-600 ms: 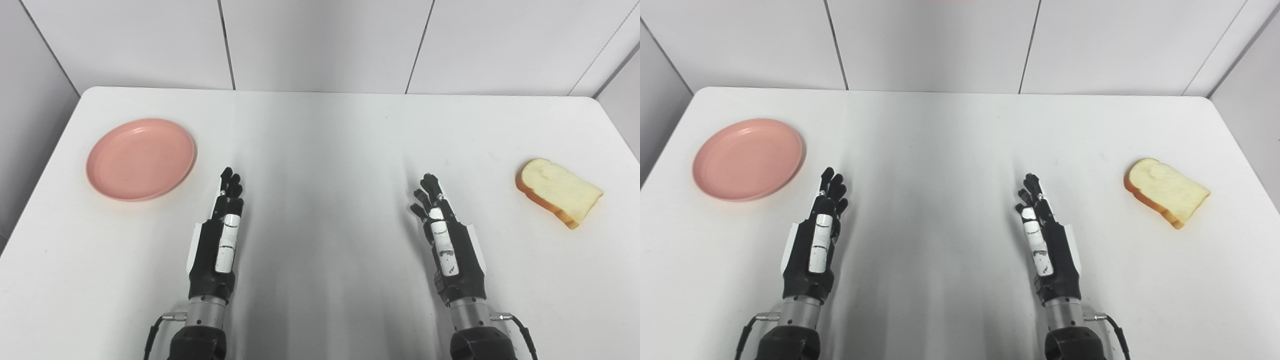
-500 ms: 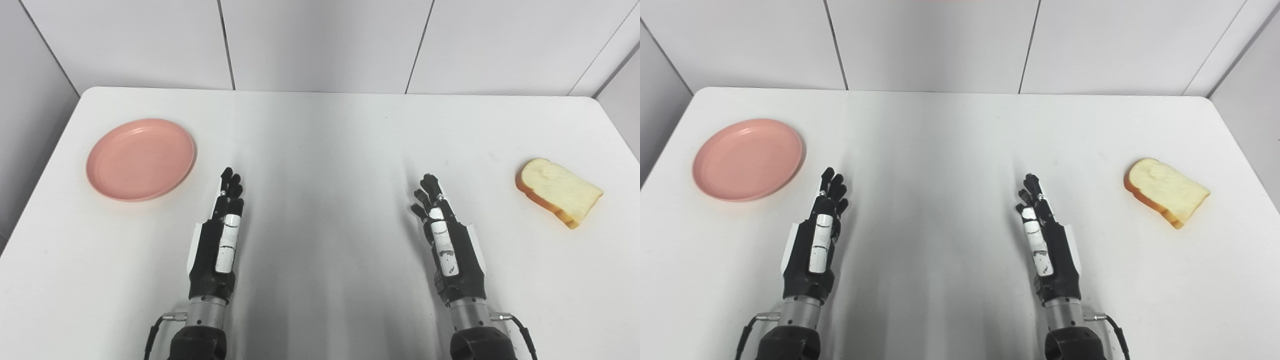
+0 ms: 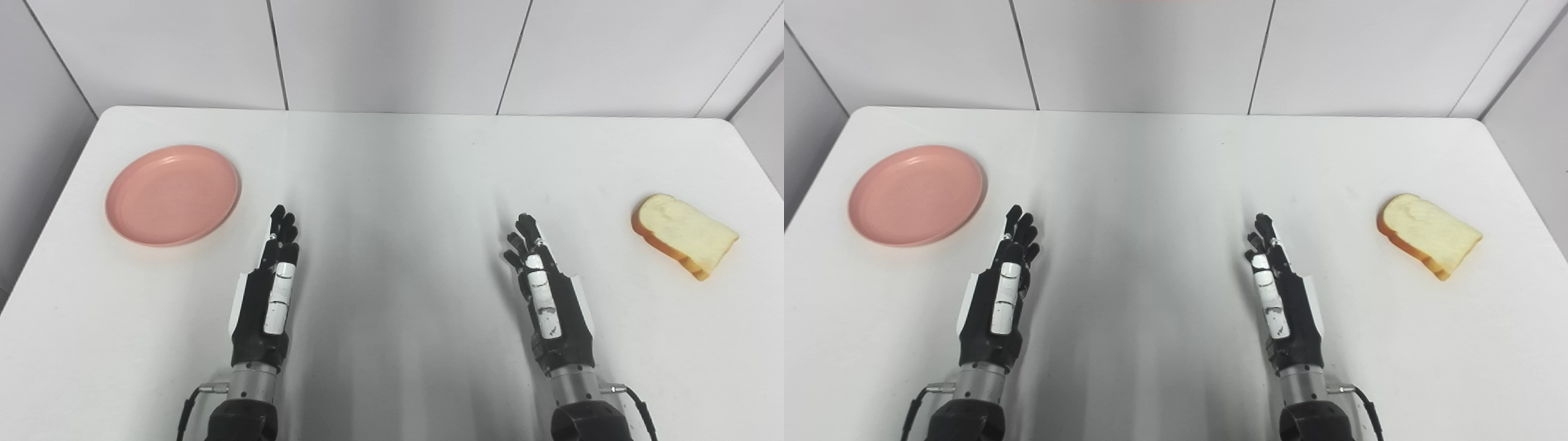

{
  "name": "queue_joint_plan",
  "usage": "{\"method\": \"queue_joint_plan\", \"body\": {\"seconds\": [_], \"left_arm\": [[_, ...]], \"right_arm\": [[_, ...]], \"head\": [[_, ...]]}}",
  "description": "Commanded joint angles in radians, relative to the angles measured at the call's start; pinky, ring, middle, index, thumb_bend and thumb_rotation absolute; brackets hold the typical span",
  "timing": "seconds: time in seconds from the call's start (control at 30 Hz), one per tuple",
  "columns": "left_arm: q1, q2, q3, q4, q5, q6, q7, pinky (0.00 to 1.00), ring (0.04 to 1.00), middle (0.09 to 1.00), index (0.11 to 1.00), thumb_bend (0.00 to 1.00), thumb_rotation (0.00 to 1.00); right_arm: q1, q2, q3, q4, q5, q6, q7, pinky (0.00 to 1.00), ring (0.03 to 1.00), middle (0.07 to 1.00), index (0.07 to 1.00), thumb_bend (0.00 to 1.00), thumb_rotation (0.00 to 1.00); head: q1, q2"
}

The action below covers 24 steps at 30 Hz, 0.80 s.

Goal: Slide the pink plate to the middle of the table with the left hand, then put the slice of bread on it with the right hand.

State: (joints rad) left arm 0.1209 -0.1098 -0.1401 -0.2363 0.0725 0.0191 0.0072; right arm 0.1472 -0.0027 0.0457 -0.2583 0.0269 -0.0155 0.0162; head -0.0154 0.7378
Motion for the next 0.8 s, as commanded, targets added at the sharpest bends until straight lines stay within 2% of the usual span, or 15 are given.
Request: {"method": "queue_joint_plan", "body": {"seconds": [0.0, 0.13, 0.17, 0.2, 0.23, 0.47, 0.77], "left_arm": [[-0.003, -0.006, -0.008, -0.032, -0.003, -0.019, -0.004, 1.0, 1.0, 1.0, 1.0, 0.71, 0.95], [-0.003, -0.004, -0.008, -0.03, -0.021, -0.022, -0.011, 1.0, 1.0, 1.0, 1.0, 0.71, 0.93], [-0.002, -0.002, -0.011, -0.027, -0.02, -0.024, -0.012, 1.0, 1.0, 1.0, 1.0, 0.72, 0.92], [-0.001, -0.002, -0.012, -0.025, -0.019, -0.026, -0.013, 1.0, 1.0, 1.0, 1.0, 0.72, 0.92], [0.003, -0.002, -0.014, -0.02, -0.02, -0.032, -0.014, 1.0, 1.0, 1.0, 1.0, 0.73, 0.92], [0.019, -0.006, -0.031, 0.018, 0.002, -0.076, -0.005, 1.0, 1.0, 1.0, 1.0, 0.7, 0.94], [0.015, -0.013, -0.05, 0.09, 0.049, -0.158, 0.012, 1.0, 1.0, 1.0, 1.0, 0.7, 0.98]], "right_arm": [[-0.002, -0.006, 0.0, -0.02, -0.011, -0.053, 0.005, 0.95, 0.956, 0.973, 0.954, 0.77, 0.95], [-0.003, -0.007, -0.004, -0.016, 0.002, -0.066, 0.01, 0.96, 0.961, 0.977, 0.955, 0.76, 0.95], [-0.001, -0.008, -0.005, -0.013, 0.006, -0.07, 0.011, 0.96, 0.963, 0.978, 0.956, 0.76, 0.95], [0.0, -0.008, -0.006, -0.01, 0.009, -0.072, 0.012, 0.96, 0.964, 0.979, 0.956, 0.76, 0.95], [0.004, -0.009, -0.007, -0.006, 0.012, -0.077, 0.014, 0.96, 0.964, 0.978, 0.957, 0.76, 0.95], [0.023, -0.018, -0.021, 0.034, 0.018, -0.129, 0.015, 0.96, 0.953, 0.968, 0.953, 0.77, 0.94], [0.022, -0.037, -0.041, 0.111, 0.038, -0.207, 0.026, 0.97, 0.95, 0.961, 0.953, 0.75, 0.95]], "head": [[0.001, 0.0], [0.001, 0.0], [0.006, -0.017], [0.006, -0.017], [0.02, -0.047], [0.057, -0.116], [0.124, -0.174]]}}
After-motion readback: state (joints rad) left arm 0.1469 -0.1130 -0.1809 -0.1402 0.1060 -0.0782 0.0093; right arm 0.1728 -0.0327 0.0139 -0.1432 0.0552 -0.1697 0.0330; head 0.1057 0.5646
